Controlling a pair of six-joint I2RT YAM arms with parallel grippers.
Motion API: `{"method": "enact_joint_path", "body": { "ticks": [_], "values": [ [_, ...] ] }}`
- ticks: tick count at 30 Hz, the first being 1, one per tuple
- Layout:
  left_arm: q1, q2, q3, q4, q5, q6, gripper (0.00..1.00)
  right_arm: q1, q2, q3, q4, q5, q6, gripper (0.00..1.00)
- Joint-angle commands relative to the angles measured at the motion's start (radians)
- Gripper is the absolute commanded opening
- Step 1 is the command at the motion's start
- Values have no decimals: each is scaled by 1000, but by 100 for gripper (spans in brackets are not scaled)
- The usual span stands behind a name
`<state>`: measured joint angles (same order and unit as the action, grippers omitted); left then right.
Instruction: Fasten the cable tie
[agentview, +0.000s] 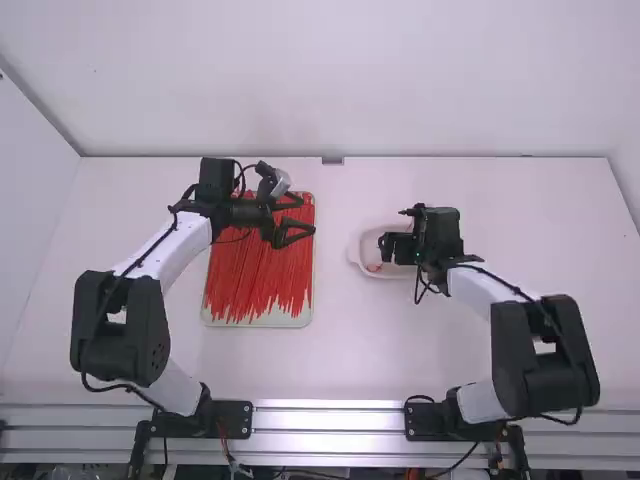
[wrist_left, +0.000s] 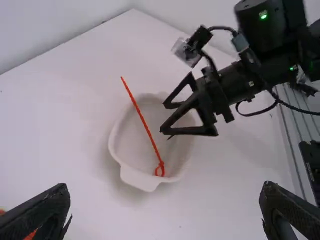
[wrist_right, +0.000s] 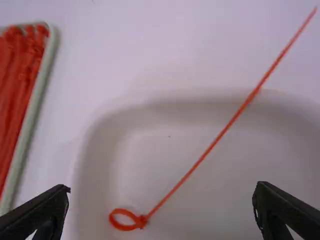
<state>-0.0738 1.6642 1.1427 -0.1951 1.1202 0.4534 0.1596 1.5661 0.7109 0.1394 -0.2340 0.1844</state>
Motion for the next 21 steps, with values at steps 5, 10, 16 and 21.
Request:
{"method": "enact_joint_path", "body": {
  "ticks": [5,10,16,21],
  "values": [
    [48,-161,30,-132,-37,-19,99,-3,-274,-4,-173,-11,0,98],
    [61,-316,30,-278,-137,-45,99,27,-470,-4,-322,-11,3,98],
    [51,-458,28,-337,-276,-132,99,72,-624,-4,-413,10,2,98],
    [66,-531,9,-332,-315,-147,98,83,-707,-24,-426,71,-20,96]
  ]
}}
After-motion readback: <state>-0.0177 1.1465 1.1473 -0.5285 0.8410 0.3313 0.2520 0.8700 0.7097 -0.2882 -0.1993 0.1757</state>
